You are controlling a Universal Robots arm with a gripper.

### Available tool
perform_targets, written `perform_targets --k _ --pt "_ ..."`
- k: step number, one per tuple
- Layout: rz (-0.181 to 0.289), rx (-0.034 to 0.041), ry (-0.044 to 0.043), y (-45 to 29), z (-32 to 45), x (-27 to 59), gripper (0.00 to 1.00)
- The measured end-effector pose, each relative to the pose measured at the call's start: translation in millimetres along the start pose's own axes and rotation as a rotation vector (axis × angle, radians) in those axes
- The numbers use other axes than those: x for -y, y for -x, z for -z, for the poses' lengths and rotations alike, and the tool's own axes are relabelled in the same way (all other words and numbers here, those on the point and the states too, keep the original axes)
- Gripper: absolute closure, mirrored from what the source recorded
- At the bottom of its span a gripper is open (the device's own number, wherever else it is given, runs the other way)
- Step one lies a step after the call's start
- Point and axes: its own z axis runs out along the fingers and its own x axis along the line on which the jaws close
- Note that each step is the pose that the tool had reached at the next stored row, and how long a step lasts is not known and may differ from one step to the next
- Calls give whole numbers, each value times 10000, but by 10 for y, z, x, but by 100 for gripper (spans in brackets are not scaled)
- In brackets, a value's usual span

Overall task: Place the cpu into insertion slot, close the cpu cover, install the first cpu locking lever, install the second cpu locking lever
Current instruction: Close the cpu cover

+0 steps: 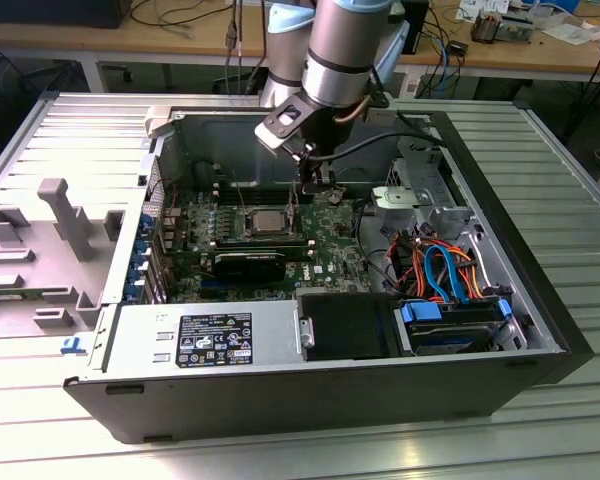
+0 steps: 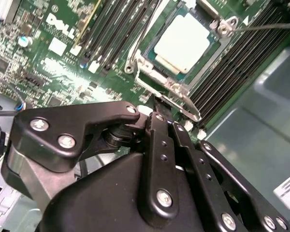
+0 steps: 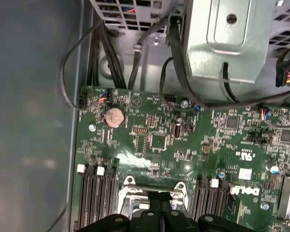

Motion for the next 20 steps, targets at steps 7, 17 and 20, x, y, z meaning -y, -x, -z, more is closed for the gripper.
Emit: perform_targets --k 7,17,20 --pt "11 -74 92 -21 -23 183 89" --pt "58 -136 120 18 -247 503 89" --pt "73 -135 120 29 -315 539 89"
